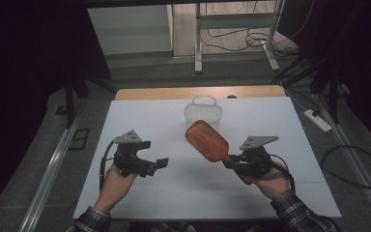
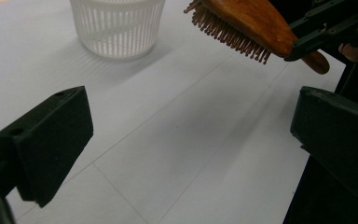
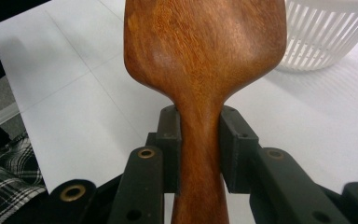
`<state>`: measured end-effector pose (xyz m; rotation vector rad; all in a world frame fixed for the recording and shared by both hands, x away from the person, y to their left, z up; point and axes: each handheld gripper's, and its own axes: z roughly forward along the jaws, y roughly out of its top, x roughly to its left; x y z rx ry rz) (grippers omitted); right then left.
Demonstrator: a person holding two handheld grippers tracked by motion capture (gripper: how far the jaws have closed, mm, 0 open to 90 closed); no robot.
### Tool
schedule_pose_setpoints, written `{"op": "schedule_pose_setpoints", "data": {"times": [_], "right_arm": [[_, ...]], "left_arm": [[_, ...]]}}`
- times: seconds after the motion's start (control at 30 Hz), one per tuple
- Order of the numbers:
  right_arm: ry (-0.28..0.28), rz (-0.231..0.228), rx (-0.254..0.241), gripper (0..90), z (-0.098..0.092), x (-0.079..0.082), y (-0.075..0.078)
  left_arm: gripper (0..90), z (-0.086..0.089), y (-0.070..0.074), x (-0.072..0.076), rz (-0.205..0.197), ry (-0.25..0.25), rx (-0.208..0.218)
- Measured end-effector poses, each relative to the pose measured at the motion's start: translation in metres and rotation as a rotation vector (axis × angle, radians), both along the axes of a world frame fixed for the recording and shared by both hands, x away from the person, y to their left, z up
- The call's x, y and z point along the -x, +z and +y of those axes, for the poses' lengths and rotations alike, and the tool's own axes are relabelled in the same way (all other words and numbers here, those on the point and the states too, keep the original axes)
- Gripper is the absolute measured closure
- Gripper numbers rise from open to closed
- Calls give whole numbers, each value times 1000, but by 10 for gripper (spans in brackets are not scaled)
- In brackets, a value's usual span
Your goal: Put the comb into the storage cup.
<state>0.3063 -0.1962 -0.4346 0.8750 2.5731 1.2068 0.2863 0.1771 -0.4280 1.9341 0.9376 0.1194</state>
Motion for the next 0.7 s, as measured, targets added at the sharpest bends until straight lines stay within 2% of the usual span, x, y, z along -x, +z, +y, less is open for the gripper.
{"op": "schedule_pose_setpoints", "data": {"times": [0.43, 0.7], "right_arm": [[-11, -20, -24, 720, 1, 1, 4], [-16, -33, -37, 720, 1, 3, 6]], "left_arm": [[0, -24, 6, -16, 13, -56, 41], [0, -36, 5, -27, 43, -85, 76]]}}
